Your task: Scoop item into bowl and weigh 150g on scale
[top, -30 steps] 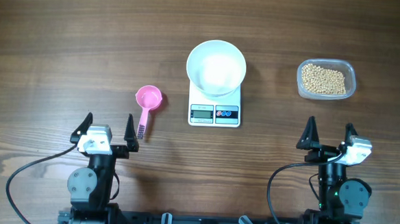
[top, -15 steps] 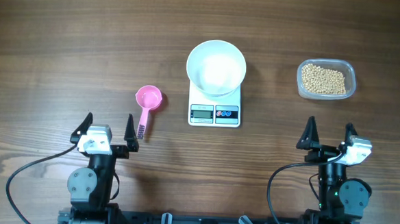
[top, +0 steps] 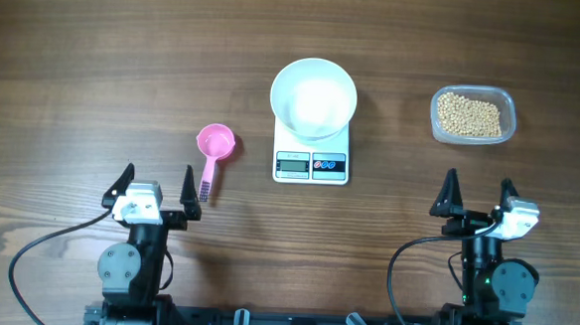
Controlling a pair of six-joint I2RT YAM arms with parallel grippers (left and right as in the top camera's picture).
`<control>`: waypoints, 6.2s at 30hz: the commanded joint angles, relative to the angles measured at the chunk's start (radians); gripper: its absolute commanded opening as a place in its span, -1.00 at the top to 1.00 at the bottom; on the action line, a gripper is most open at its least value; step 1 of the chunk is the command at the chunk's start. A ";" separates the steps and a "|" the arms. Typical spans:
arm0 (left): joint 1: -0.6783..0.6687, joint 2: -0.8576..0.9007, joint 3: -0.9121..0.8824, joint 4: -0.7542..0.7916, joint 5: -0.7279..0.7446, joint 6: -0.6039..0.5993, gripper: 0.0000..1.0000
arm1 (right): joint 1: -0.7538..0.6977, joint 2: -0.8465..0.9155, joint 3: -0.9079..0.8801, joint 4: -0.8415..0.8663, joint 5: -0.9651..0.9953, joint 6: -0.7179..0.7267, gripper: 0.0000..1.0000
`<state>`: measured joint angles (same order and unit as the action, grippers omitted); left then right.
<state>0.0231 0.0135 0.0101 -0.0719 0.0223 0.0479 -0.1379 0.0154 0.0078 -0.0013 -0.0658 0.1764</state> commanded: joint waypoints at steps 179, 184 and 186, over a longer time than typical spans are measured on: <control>-0.336 0.934 0.907 -0.098 0.619 -1.022 0.92 | 0.007 -0.004 -0.003 0.085 -0.659 1.687 -1.00; -0.359 0.955 0.907 -0.014 0.619 -1.109 0.92 | 0.007 -0.004 -0.003 0.384 -0.716 1.686 -0.98; -0.381 0.971 0.907 0.023 0.618 -1.131 0.92 | 0.007 -0.004 -0.003 0.457 -0.747 1.701 -0.99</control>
<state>-0.3286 0.9630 0.9047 -0.0845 0.6590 -1.0122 -0.1341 0.0158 0.0063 0.3943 -0.7364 1.8400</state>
